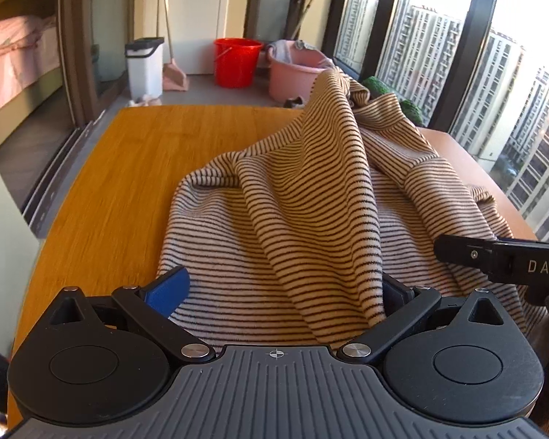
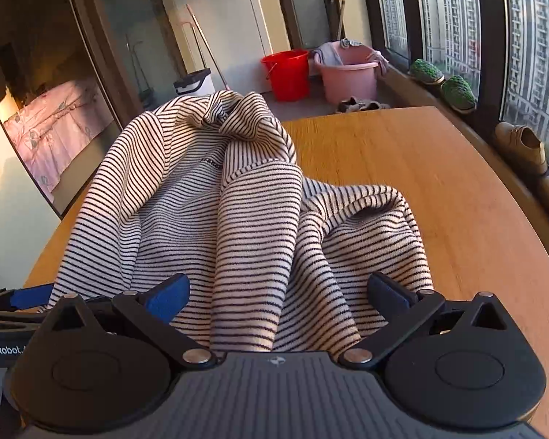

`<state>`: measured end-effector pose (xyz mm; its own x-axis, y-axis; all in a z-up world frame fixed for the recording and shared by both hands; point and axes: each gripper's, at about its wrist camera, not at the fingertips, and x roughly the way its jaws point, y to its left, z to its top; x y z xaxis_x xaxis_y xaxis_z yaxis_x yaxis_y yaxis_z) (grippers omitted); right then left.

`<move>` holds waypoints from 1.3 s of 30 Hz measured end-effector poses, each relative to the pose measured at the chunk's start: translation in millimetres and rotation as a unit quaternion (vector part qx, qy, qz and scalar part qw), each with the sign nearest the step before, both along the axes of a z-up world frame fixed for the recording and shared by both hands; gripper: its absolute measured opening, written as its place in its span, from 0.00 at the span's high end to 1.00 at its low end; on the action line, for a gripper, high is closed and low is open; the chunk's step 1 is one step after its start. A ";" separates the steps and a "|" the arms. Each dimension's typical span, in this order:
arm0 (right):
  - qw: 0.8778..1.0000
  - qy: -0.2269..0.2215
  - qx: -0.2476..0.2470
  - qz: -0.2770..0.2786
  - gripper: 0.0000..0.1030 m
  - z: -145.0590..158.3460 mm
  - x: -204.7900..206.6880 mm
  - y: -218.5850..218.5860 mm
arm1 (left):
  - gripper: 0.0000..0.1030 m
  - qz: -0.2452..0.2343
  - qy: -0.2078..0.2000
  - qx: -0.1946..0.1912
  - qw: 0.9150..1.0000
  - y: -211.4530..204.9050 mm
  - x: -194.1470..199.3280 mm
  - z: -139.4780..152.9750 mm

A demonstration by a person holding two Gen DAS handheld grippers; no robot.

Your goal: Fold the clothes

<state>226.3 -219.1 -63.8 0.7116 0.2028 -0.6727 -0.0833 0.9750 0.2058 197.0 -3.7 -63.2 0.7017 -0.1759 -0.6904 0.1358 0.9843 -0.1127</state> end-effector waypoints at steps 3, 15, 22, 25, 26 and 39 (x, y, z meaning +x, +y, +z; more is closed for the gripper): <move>0.999 0.006 -0.045 0.030 0.00 -0.9 -4.4 13.0 | 0.00 0.002 -0.010 0.011 1.000 -5.1 -3.6 -2.8; 0.994 0.002 -0.074 0.086 0.00 -2.6 -109.6 18.0 | 0.00 -0.040 -0.003 0.016 0.999 1.7 -101.4 -2.0; 0.991 0.003 -0.059 0.121 0.00 14.4 -186.4 0.6 | 0.00 -0.098 0.031 0.016 0.995 19.3 -151.8 14.4; 0.992 -0.039 -0.056 0.105 0.00 37.9 -191.1 -8.9 | 0.00 -0.092 -0.015 0.027 0.995 18.7 -150.5 36.6; 0.992 -0.053 -0.056 0.099 0.00 45.8 -192.6 -12.1 | 0.00 -0.092 -0.022 0.022 0.995 15.7 -148.0 42.5; 0.989 -0.036 -0.098 0.102 0.56 14.8 -131.7 11.0 | 0.73 -0.077 -0.008 0.026 0.997 0.8 -77.8 30.0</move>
